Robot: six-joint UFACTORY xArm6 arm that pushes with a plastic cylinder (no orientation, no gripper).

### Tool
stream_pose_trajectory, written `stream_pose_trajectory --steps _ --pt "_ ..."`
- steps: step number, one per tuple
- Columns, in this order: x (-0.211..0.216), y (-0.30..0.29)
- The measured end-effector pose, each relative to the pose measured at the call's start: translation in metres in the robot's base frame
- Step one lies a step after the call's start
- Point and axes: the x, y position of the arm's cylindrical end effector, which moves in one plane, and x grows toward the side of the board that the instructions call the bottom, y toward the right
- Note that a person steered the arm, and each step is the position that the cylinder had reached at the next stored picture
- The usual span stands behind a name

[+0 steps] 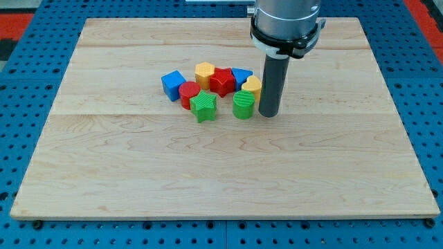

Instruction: Move the blue cube into the yellow hexagon

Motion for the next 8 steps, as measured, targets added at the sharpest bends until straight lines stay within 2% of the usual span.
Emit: stream_pose_trajectory --steps 1,2,3,4,5,6,7,8 --pt "0.0 -0.02" --pt "0.013 -0.012" --pt "0.066 -0.067" --pt "0.068 -0.18" --pt "0.029 -0.208" --pt "-0.013 -0.179" --pt "-0.025 -0.18" --pt "-0.035 -0.21"
